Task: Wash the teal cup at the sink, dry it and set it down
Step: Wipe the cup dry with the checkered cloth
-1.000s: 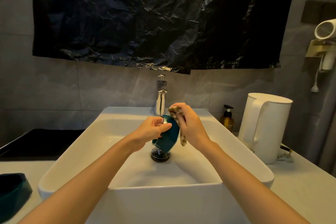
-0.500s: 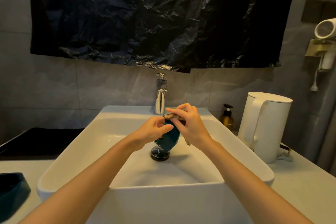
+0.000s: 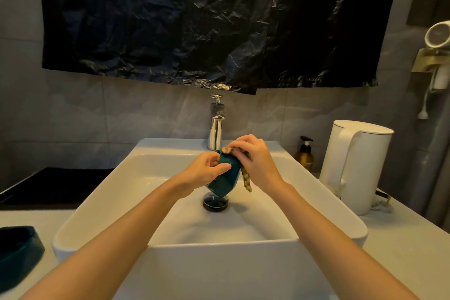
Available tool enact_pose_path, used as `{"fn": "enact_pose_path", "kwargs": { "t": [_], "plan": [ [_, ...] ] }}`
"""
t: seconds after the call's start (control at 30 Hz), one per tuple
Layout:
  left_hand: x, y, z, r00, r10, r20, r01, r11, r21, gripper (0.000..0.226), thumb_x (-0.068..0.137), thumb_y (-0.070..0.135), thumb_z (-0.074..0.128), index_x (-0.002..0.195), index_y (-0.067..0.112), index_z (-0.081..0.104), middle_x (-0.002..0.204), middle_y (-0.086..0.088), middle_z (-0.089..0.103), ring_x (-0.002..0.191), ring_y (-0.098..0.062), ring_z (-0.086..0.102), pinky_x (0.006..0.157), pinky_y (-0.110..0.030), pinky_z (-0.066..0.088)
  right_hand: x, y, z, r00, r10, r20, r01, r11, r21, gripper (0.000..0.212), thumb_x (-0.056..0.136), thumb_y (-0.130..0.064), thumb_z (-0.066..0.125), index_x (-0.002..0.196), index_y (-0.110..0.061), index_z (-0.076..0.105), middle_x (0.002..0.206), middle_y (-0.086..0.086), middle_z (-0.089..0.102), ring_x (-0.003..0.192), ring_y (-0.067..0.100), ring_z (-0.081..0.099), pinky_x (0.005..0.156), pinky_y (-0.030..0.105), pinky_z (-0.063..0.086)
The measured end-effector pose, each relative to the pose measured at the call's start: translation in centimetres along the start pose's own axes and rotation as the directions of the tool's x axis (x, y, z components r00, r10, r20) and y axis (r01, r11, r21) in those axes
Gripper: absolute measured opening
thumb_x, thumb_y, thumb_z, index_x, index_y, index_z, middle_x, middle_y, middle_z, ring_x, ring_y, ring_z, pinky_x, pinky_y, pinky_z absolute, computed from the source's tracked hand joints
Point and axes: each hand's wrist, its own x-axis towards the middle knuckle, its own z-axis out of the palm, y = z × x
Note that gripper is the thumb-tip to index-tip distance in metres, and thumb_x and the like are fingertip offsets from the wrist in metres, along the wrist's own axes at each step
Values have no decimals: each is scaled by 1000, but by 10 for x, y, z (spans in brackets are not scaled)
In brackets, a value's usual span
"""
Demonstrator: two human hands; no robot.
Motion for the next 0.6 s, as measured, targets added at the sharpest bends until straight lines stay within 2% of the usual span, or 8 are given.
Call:
{"fn": "enact_pose_path", "kwargs": {
  "t": [0.07, 0.13, 0.2, 0.27, 0.4, 0.47, 0.53, 0.6],
  "plan": [
    [1, 0, 0, 1000, -4, 1, 4, 1000, -2, 24, 94, 27, 53, 114, 14, 52, 110, -5, 62, 104, -23, 58, 74, -23, 52, -1, 2, -1, 1000, -3, -6, 3, 1000, 1, 20, 94, -16, 56, 110, -18, 69, 112, 1, 58, 101, 14, 44, 88, 24, 43],
    [1, -2, -2, 1000, 2, -2, -2, 1000, 15, 25, 93, 29, 54, 112, 13, 54, 111, -8, 63, 106, -24, 58, 82, -30, 52, -8, 2, 0, 992, -118, 47, 120, 992, -35, 20, 92, -13, 58, 108, -16, 70, 111, 3, 59, 100, 17, 45, 86, 19, 39],
    [0, -3, -3, 1000, 4, -2, -4, 1000, 23, 25, 93, 30, 55, 112, 14, 54, 111, -8, 63, 105, -24, 58, 81, -29, 52, -11, 0, 2, 983, -158, 90, 162, 986, -41, 20, 92, -13, 58, 108, -16, 70, 112, 3, 58, 101, 17, 44, 85, 14, 35],
    [-2, -2, -2, 1000, 21, 6, -21, 1000, 1, 22, 94, 27, 53, 113, 16, 52, 110, -4, 62, 101, -20, 58, 76, -23, 52, -5, 3, 4, 996, -77, 52, 77, 997, 4, 21, 95, -15, 55, 109, -19, 69, 111, 1, 56, 103, 16, 44, 87, 15, 37],
    [-3, 0, 0, 997, 43, 62, -42, 999, -24, 30, 95, 25, 51, 122, 14, 48, 117, -5, 61, 107, -22, 59, 78, -26, 54, 6, 13, 1, 991, 127, -35, -123, 988, 95, 21, 97, -17, 51, 104, -27, 68, 106, -6, 53, 105, 13, 47, 94, 35, 48],
    [-3, -1, 0, 997, 45, 70, -43, 999, -29, 31, 95, 24, 52, 123, 13, 48, 118, -6, 61, 108, -23, 59, 77, -26, 54, 1, 10, -3, 996, 83, -26, -80, 992, 100, 21, 96, -14, 53, 104, -25, 70, 105, -5, 53, 102, 9, 47, 92, 26, 46],
    [-2, -1, -1, 996, 62, 58, -59, 997, -40, 30, 94, 22, 52, 123, 14, 49, 117, -5, 61, 106, -22, 58, 75, -24, 54, -7, 1, -5, 999, -41, -12, 42, 998, 44, 20, 94, -14, 57, 105, -24, 71, 107, -3, 55, 100, 11, 45, 87, 14, 38],
    [-4, 0, -1, 995, 82, 49, -80, 996, -35, 27, 94, 21, 52, 121, 17, 49, 111, 0, 60, 104, -19, 57, 73, -20, 53, -8, -3, -2, 994, -113, 0, 113, 994, -12, 20, 94, -14, 58, 107, -23, 70, 109, -2, 55, 101, 12, 42, 84, 9, 35]
  ]
}}
